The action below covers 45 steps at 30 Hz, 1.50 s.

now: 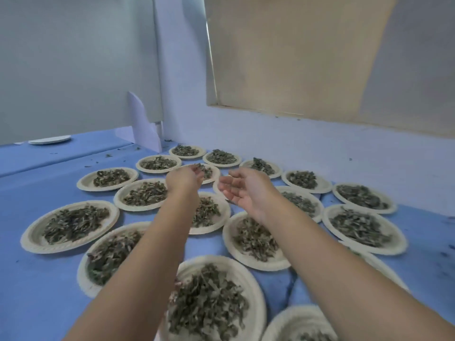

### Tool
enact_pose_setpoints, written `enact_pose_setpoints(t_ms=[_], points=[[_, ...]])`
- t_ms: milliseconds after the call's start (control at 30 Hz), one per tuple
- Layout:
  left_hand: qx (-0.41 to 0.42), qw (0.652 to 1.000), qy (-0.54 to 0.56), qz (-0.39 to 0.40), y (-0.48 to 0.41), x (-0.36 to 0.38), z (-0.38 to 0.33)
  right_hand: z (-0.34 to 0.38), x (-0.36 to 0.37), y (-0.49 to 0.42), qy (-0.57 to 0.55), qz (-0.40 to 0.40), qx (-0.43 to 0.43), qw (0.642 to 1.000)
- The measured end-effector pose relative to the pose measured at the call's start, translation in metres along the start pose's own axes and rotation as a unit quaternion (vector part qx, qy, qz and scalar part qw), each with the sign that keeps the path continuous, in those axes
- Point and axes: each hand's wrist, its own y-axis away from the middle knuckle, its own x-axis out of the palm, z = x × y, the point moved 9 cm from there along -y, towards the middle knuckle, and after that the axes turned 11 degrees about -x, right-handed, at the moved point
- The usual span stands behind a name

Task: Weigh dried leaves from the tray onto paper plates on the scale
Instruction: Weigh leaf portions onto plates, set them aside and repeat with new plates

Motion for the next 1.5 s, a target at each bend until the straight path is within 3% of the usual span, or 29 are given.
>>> enact_pose_setpoints(t_ms=[267,400,533,667,733,900,1100,1200,1400,1500], points=[[-0.013,0.988,-0.066,0.138,0.147,0.155,0.108,0.096,-0.141,0.101,0.009,-0.101,-0.110,0.989],[-0.043,0.974,-0.050,0.218,0.232,0.208,0.170,0.143,-0.221,0.165,0.108,-0.166,-0.189,0.962],[-0.084,0.964,-0.061,0.246,0.289,0.233,0.230,0.178,-0.295,0.229,0.320,-0.240,-0.257,0.880],[-0.128,0.963,-0.052,0.229,0.319,0.226,0.276,0.196,-0.336,0.280,0.525,-0.275,-0.287,0.753],[-0.137,0.965,-0.062,0.216,0.324,0.217,0.291,0.192,-0.345,0.291,0.602,-0.259,-0.268,0.706],[-0.149,0.966,-0.069,0.198,0.322,0.209,0.303,0.185,-0.337,0.297,0.674,-0.196,-0.268,0.660],[-0.144,0.967,-0.078,0.196,0.323,0.208,0.302,0.175,-0.326,0.289,0.785,-0.141,-0.200,0.569],[-0.142,0.967,-0.084,0.195,0.325,0.208,0.303,0.177,-0.324,0.288,0.801,-0.136,-0.177,0.555],[-0.138,0.964,-0.095,0.208,0.331,0.211,0.304,0.179,-0.324,0.288,0.790,-0.135,-0.170,0.574],[-0.135,0.964,-0.096,0.210,0.334,0.211,0.304,0.177,-0.324,0.286,0.793,-0.137,-0.190,0.562]])
